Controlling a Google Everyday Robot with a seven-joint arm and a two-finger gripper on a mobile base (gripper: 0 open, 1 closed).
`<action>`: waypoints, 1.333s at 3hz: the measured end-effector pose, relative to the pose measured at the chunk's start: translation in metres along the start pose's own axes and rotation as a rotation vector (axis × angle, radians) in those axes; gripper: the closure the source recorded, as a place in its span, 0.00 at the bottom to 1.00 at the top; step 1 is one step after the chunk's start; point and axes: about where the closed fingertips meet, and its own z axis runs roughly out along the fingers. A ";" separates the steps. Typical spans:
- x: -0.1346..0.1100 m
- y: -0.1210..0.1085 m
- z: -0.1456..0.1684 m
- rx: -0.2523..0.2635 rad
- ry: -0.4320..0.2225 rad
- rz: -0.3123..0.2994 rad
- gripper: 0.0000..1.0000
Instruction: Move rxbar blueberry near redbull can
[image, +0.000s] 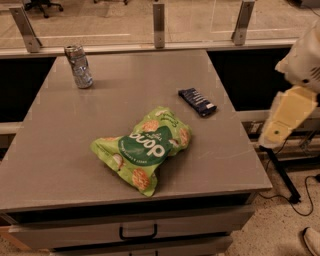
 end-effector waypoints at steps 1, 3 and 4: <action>-0.016 -0.036 0.050 0.058 0.058 0.106 0.00; -0.071 -0.104 0.159 0.082 0.134 0.349 0.00; -0.073 -0.104 0.164 0.082 0.131 0.431 0.00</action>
Offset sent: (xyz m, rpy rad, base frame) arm 0.1963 0.0572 -0.1399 -0.0113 0.0367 -0.6362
